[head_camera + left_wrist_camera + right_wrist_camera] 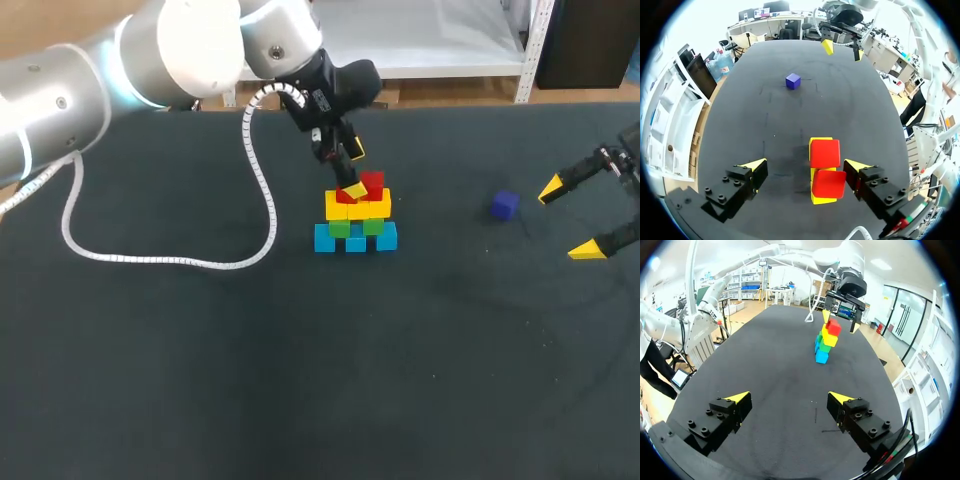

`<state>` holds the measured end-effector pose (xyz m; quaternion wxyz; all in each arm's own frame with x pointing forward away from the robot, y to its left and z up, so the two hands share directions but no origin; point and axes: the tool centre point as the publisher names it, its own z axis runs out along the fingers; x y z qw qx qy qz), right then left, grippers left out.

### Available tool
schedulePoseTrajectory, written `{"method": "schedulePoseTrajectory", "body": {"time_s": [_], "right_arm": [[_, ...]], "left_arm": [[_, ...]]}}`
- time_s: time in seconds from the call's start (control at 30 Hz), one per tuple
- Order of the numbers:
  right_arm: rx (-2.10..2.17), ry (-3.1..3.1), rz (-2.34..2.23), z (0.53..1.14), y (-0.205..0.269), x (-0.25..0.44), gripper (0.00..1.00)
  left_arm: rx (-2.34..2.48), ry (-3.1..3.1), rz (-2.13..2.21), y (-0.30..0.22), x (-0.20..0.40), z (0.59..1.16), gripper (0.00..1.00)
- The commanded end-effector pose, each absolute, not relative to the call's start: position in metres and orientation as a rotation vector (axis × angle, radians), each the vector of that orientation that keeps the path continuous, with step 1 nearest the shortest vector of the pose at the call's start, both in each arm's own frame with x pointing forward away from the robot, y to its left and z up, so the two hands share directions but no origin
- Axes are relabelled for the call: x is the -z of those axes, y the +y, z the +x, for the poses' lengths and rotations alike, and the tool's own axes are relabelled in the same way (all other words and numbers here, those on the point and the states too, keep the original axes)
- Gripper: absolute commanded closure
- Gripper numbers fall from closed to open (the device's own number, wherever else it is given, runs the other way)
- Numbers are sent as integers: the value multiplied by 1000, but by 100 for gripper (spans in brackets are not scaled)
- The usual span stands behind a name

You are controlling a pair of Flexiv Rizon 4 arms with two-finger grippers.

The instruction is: Place the blue cubes, place green cubes on the blue cubes, place the yellow cubes on the green cubes, then place the red cubes on the yellow cubes, and place purple cube on the red cubes.

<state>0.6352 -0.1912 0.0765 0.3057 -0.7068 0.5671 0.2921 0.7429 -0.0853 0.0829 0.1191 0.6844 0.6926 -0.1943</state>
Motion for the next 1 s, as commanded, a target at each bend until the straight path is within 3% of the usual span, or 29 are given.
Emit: {"method": "schedulePoseTrajectory", "body": {"time_s": [0.03,1.0], "right_arm": [[-774,1499,-1870,636,-191,-76,0],[-774,1499,-1870,636,-191,-76,0]], "left_arm": [[576,2026,2013,-87,-83,748,0],[574,2015,2021,-84,-87,741,0]]}}
